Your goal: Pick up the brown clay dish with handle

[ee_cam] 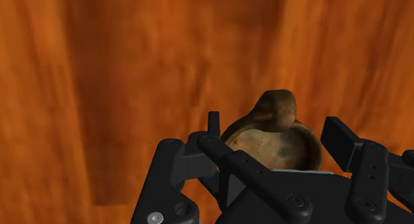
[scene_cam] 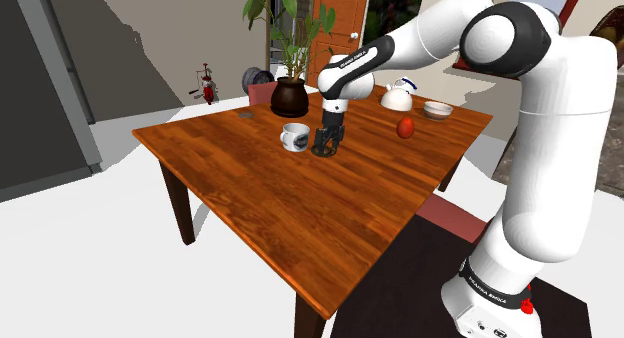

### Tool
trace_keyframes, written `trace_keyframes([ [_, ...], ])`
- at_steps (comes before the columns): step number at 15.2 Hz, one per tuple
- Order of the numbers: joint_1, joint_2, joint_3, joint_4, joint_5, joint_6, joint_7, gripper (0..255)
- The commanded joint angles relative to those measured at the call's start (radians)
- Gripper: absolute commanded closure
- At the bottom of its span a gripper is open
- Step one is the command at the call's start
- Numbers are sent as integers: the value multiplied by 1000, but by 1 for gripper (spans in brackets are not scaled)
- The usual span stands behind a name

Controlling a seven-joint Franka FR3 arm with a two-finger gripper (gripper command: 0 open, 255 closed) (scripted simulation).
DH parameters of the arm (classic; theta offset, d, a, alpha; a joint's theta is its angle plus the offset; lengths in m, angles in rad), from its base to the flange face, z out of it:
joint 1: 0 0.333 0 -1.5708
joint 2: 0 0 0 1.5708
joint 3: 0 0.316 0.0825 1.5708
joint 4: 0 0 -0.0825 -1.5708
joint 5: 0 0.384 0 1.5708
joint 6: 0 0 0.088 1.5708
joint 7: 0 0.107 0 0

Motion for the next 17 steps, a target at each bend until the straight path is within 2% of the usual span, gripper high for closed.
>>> trace_keyframes([
  [1,1,-2,0,6,-2,-8,2,255],
  [15,4,-82,-8,92,-30,-171,32,255],
  [17,4,-82,-8,93,-30,-173,33,255],
])
